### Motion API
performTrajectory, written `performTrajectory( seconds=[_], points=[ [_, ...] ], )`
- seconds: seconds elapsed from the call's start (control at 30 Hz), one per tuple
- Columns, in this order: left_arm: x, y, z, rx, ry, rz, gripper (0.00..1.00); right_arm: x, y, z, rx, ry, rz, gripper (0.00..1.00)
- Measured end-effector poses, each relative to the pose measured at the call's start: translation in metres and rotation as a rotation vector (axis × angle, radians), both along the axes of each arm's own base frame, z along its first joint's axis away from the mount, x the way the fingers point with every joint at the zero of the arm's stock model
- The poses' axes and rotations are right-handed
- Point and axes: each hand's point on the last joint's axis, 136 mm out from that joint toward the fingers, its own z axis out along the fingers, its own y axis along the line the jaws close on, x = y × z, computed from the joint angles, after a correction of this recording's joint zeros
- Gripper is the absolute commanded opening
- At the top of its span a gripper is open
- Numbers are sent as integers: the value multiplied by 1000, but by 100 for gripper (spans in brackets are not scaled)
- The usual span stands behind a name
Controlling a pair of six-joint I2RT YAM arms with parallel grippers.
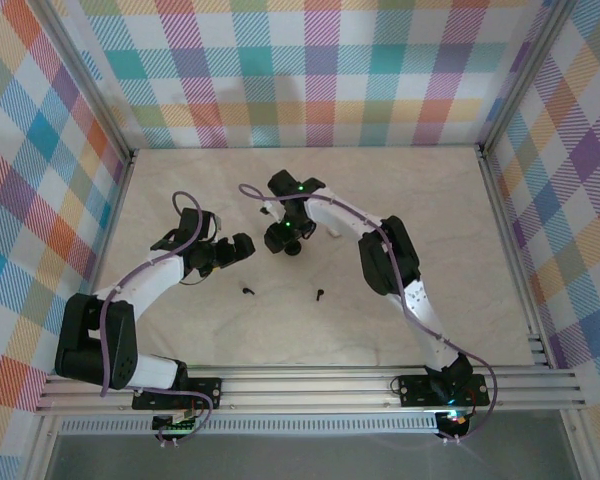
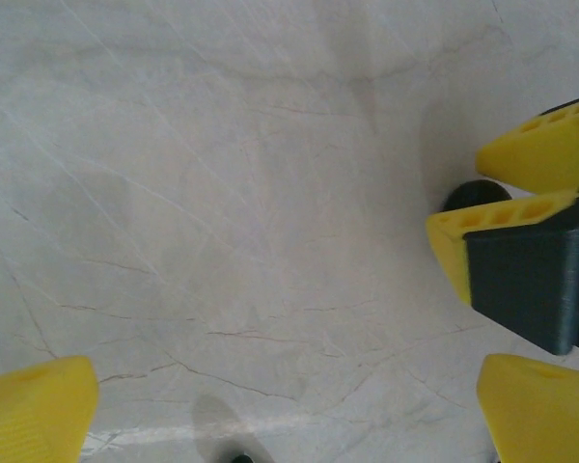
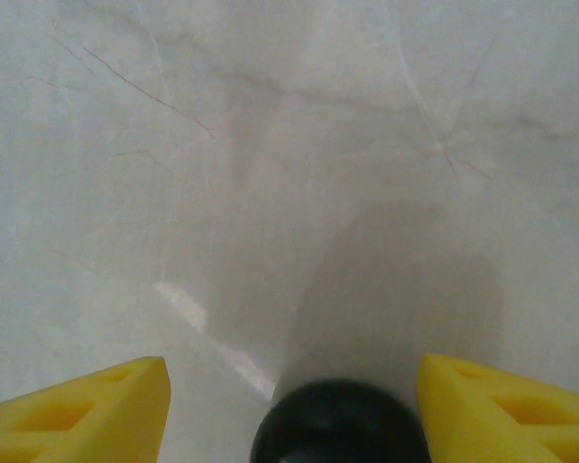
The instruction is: Insert the wireless bluetooth earbuds into the charging case
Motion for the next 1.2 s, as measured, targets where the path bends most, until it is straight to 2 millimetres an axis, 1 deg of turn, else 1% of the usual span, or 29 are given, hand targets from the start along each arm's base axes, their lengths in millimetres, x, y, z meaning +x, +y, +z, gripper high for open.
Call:
performTrajectory(
  seconds=[0.13,0.23,0.3,0.33,0.4,0.5,0.6,0.73,0.87,1.03,1.1,1.2],
  points=[
    [-2,-6,0,-30,12,-17,97,2,-5,32,44,-15,-61,70],
    [-3,-9,0,-51,16,-30,97,4,-16,55,82,-16,-113,70],
    [-3,-11,1,-61,17,-35,97,4,-24,63,91,-17,-133,70],
    [-3,-13,1,-67,17,-38,96,2,-28,63,88,-14,-137,70],
    [-2,-15,0,-78,17,-45,96,2,-35,57,78,-4,-138,70],
    [0,-18,-1,-92,17,-54,96,-3,-41,41,57,12,-92,71],
    [-1,-19,-2,-99,21,-60,96,-5,-41,25,22,21,-35,71],
    [-1,-20,-2,-101,22,-61,96,4,-33,13,-11,16,-10,72],
    [0,-20,-5,-100,30,-61,95,0,-33,6,-50,20,-1,73],
    [-1,-20,-10,-98,44,-60,96,-2,-20,3,-98,3,1,73],
    [-1,-20,-10,-98,44,-60,96,-5,-16,-2,-114,8,-1,73],
    [-1,-20,-10,-97,44,-59,96,-14,-15,-14,-145,37,-5,73]
  ],
)
